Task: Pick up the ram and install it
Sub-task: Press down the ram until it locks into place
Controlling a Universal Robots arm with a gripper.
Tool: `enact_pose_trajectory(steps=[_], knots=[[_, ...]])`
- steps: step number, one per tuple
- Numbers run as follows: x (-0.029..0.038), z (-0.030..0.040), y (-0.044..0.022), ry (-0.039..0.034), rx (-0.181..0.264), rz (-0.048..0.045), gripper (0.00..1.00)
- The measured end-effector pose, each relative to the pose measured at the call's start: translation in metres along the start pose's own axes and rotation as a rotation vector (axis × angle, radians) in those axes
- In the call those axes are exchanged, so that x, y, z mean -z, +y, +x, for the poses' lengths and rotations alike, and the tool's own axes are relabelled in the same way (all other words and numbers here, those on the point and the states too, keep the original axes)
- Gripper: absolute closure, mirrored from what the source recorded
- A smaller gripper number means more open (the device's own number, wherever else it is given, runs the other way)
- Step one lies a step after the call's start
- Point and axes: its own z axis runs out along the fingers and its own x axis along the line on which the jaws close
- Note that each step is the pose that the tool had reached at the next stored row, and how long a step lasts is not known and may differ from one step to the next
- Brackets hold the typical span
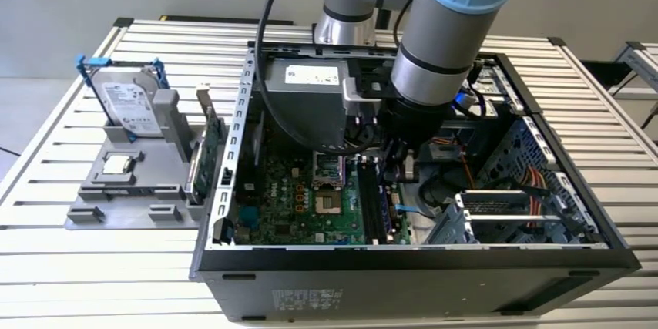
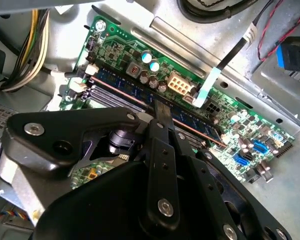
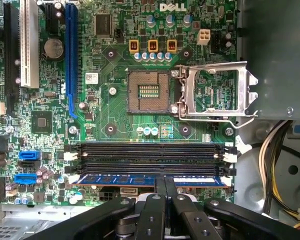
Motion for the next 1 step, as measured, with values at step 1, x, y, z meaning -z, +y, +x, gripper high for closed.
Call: enact_pose_trajectory(steps=[1], knots=[[0.0,0.0,0.0,0.0,0.0,0.0,1.0]])
